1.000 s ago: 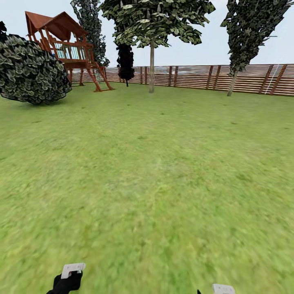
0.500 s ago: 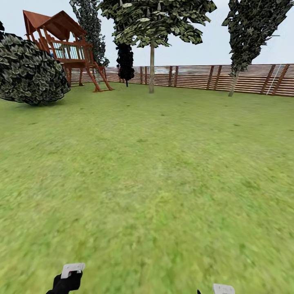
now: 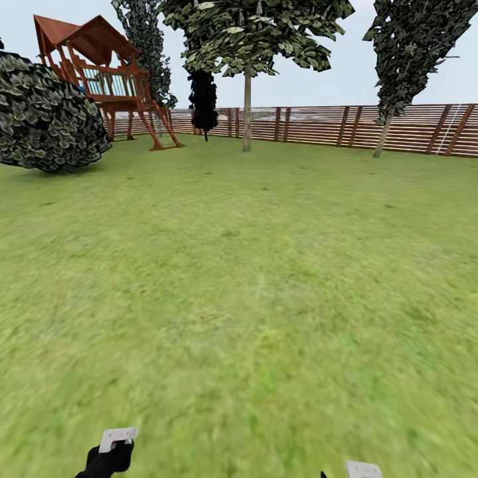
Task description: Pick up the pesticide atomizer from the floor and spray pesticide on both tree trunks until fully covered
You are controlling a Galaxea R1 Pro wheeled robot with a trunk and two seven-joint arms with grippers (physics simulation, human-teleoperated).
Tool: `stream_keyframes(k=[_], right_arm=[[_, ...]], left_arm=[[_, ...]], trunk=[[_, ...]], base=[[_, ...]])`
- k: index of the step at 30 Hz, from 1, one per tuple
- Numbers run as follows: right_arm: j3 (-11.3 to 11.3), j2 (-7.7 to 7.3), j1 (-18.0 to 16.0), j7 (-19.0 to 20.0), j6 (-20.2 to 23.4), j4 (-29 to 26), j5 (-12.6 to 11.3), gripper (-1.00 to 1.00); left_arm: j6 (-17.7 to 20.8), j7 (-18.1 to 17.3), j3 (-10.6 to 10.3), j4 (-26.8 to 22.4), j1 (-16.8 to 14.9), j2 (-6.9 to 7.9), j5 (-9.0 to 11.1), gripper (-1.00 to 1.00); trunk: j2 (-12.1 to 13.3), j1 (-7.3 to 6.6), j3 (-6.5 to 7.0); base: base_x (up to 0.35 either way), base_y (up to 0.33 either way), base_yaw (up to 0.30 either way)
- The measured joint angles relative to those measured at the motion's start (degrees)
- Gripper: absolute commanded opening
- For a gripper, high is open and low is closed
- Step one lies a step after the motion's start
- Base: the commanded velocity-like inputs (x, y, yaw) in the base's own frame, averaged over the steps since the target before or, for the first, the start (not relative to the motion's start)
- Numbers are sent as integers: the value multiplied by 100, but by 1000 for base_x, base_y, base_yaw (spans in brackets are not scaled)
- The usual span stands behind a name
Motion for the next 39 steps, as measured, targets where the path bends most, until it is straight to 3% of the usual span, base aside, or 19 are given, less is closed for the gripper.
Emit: stream_keyframes(k=[39], right_arm=[[2,2,0,0,1,2,0,100]], left_arm=[[-4,-6,0,-44,53,-20,8,-100]], trunk=[[0,0,0]], base=[[338,0,0]])
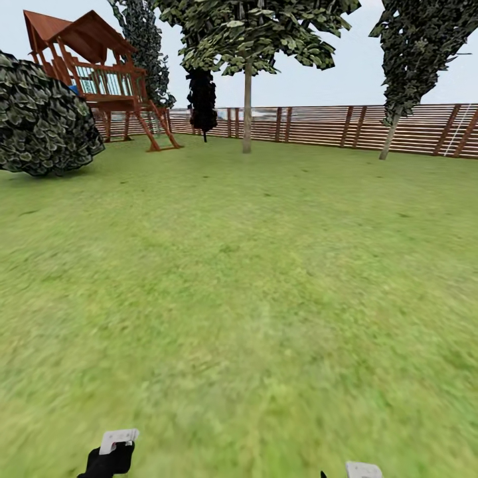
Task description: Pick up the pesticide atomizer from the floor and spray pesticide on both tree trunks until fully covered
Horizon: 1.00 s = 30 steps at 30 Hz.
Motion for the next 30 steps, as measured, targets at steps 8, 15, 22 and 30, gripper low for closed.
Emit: stream_keyframes(k=[8,15,22,30], right_arm=[[-2,1,0,0,-1,-2,0,100],[-2,-2,0,0,1,0,0,100],[-2,-1,0,0,1,0,0,100],[-2,-2,0,0,0,0,0,100]], left_arm=[[4,6,-6,0,0,-16,-4,-100],[4,15,1,0,0,13,-6,-100],[4,16,-1,0,0,2,0,-100],[4,16,0,-9,0,0,0,-100]], trunk=[[0,0,0],[0,0,0],[0,0,0],[0,0,0]], base=[[338,0,0],[339,0,0],[338,0,0],[338,0,0]])
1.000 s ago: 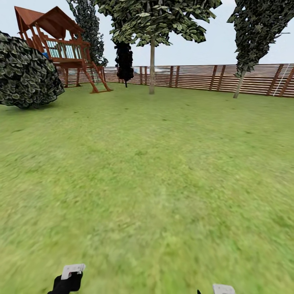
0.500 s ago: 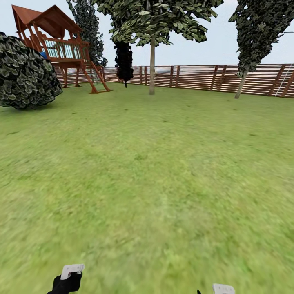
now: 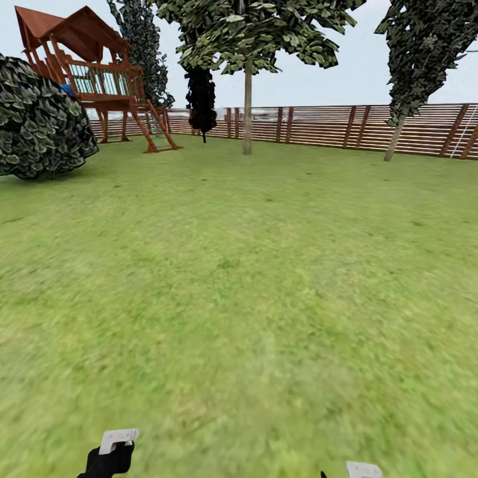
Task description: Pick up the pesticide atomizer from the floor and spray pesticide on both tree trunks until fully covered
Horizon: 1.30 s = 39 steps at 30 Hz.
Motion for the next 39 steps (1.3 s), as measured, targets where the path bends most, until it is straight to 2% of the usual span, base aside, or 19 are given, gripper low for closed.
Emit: stream_keyframes(k=[39], right_arm=[[0,1,0,0,2,-2,0,100]], left_arm=[[0,0,16,-9,0,-42,8,-100]], trunk=[[0,0,0]], base=[[339,0,0]])
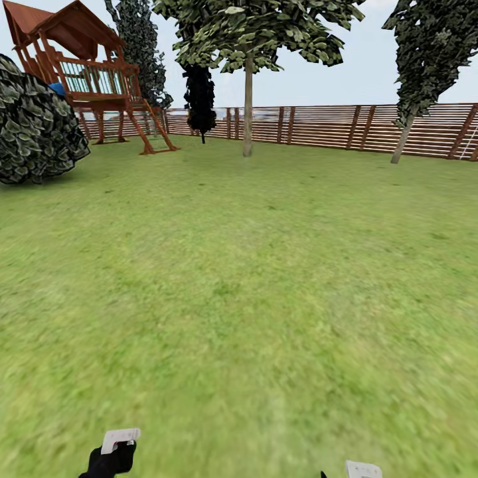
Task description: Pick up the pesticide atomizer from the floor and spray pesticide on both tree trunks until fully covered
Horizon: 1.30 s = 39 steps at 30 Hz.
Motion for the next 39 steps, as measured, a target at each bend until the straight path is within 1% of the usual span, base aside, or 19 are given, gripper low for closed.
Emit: stream_keyframes(k=[20,39], right_arm=[[0,-1,0,0,-3,2,0,100],[0,-1,0,0,-1,2,0,100]], left_arm=[[2,-24,23,-4,-2,0,9,-100],[0,2,-7,-5,-4,0,0,-100]], trunk=[[0,0,0],[0,0,0]], base=[[339,0,0],[339,0,0]])
